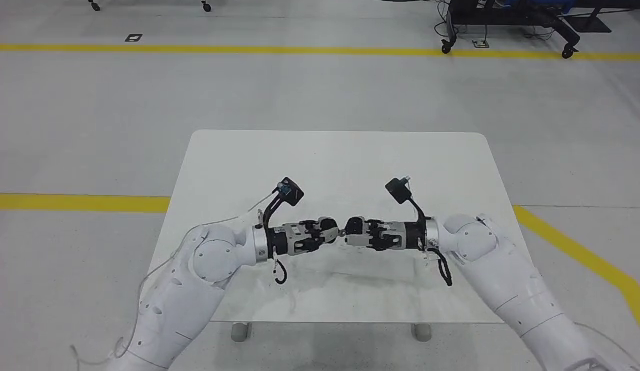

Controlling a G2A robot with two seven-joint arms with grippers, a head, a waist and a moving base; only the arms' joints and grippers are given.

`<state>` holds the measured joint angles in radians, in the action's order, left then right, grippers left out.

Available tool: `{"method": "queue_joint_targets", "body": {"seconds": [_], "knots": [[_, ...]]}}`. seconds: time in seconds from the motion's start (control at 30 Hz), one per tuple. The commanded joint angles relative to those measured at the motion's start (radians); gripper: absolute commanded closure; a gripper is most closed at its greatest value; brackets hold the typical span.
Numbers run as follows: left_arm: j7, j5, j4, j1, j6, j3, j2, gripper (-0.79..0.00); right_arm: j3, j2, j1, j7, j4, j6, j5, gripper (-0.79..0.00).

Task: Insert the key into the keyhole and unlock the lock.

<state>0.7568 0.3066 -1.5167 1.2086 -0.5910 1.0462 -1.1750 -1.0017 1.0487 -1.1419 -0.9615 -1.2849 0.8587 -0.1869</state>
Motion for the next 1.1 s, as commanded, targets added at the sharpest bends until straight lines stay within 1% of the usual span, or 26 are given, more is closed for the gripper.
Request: {"method": "queue_joint_targets", "body": {"seconds": [0.0,0.17,0.37,0.43,0.57,0.63,0.67,0.77,0.83,0.93,1.07], "knots": [[-0.005,0.001,0.000,-0.001,-0.001,-0.002,0.001,0.000,0.011,-0.006,0.006,0.005,0.005,0.005,-0.006,-0.326],[-0.013,0.000,0.000,-0.002,-0.001,-0.011,0.002,0.000,0.046,-0.022,0.025,0.015,0.020,0.014,-0.004,-0.332],[-0.015,-0.004,0.001,-0.005,-0.004,-0.019,0.004,0.000,0.075,-0.031,0.050,0.032,0.048,0.031,0.006,-0.366],[-0.015,0.000,0.002,-0.006,-0.001,-0.022,0.004,0.000,0.084,-0.031,0.055,0.038,0.052,0.038,0.004,-0.363],[-0.016,0.004,0.004,-0.010,0.001,-0.032,0.005,0.000,0.099,-0.032,0.066,0.044,0.058,0.044,0.004,-0.332],[-0.018,0.003,0.005,-0.012,0.001,-0.034,0.005,0.000,0.106,-0.032,0.071,0.045,0.062,0.045,0.004,-0.292],[-0.018,0.002,0.006,-0.013,0.001,-0.035,0.005,0.000,0.110,-0.032,0.073,0.046,0.064,0.046,0.003,-0.249],[-0.023,0.002,0.008,-0.015,-0.001,-0.037,0.006,0.000,0.118,-0.030,0.080,0.050,0.072,0.050,0.000,-0.206],[-0.025,0.003,0.008,-0.015,-0.002,-0.038,0.007,0.000,0.122,-0.029,0.085,0.052,0.079,0.052,0.000,-0.160],[-0.026,-0.001,0.009,-0.016,-0.003,-0.039,0.009,0.000,0.128,-0.028,0.089,0.053,0.085,0.053,-0.003,-0.123],[-0.025,-0.002,0.008,-0.017,-0.005,-0.040,0.011,0.000,0.135,-0.026,0.095,0.054,0.092,0.053,-0.004,-0.114]]}}
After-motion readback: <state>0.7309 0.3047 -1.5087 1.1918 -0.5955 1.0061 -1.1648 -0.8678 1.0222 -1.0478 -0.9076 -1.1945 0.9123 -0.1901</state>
